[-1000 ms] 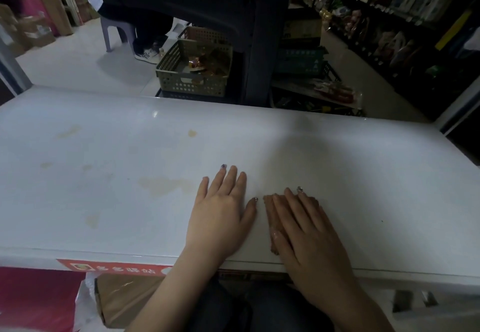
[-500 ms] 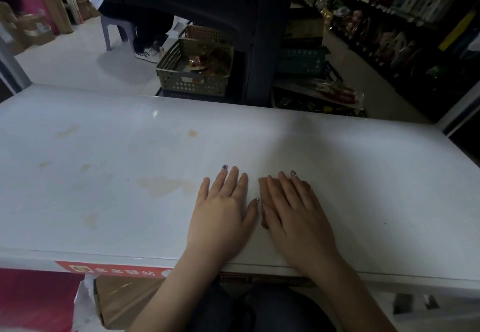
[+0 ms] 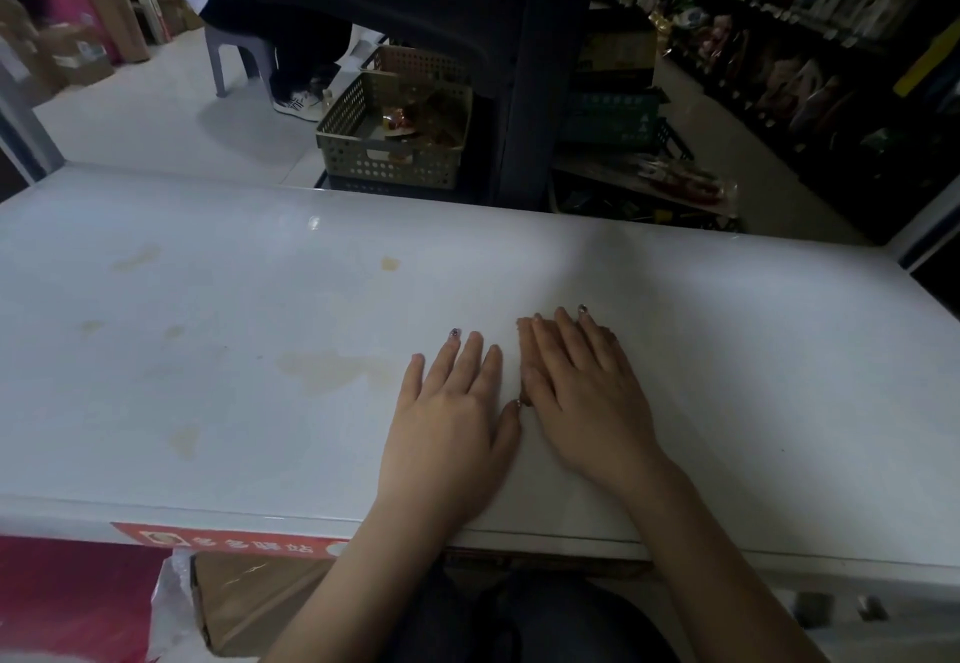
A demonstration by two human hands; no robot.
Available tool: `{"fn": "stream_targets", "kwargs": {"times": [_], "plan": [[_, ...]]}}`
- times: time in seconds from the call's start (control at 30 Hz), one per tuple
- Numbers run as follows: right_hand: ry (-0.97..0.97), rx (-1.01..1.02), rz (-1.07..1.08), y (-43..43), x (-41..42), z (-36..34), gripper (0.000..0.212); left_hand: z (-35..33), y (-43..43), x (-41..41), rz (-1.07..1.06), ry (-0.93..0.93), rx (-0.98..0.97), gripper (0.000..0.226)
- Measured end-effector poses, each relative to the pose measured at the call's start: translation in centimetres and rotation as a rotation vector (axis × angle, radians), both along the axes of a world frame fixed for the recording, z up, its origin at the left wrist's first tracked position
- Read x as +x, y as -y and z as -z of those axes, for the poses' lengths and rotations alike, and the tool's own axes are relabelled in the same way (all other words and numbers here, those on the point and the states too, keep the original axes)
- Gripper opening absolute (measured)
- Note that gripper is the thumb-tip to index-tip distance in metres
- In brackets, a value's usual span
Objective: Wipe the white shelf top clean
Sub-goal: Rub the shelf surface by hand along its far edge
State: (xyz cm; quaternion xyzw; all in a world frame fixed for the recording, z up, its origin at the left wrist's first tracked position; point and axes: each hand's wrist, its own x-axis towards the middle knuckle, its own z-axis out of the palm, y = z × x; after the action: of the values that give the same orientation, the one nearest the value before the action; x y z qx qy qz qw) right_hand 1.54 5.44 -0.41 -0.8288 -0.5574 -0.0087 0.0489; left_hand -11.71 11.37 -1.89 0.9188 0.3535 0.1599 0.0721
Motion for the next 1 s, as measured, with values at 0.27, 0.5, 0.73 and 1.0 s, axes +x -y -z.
{"fn": "stream_targets", "kwargs": {"times": [0.27, 0.5, 0.73, 1.0], "plan": [[-0.047, -0.034, 0.020, -2.4, 1.3, -0.5, 0.061, 0.0, 0.0, 0.0, -0.001, 0.000, -0.003, 0.065], [-0.078, -0.040, 0.006, -4.4, 2.5, -0.5, 0.055, 0.1, -0.1, 0.0, -0.007, -0.031, 0.028, 0.058], [-0.104, -0.046, 0.013, -5.8, 3.2, -0.6, 0.055, 0.3, -0.2, 0.1, -0.007, -0.019, 0.057, 0.055], [-0.111, -0.040, 0.023, -7.8, 4.3, -0.8, 0.054, 0.5, -0.2, 0.0, -0.013, -0.006, 0.070, 0.055]]}}
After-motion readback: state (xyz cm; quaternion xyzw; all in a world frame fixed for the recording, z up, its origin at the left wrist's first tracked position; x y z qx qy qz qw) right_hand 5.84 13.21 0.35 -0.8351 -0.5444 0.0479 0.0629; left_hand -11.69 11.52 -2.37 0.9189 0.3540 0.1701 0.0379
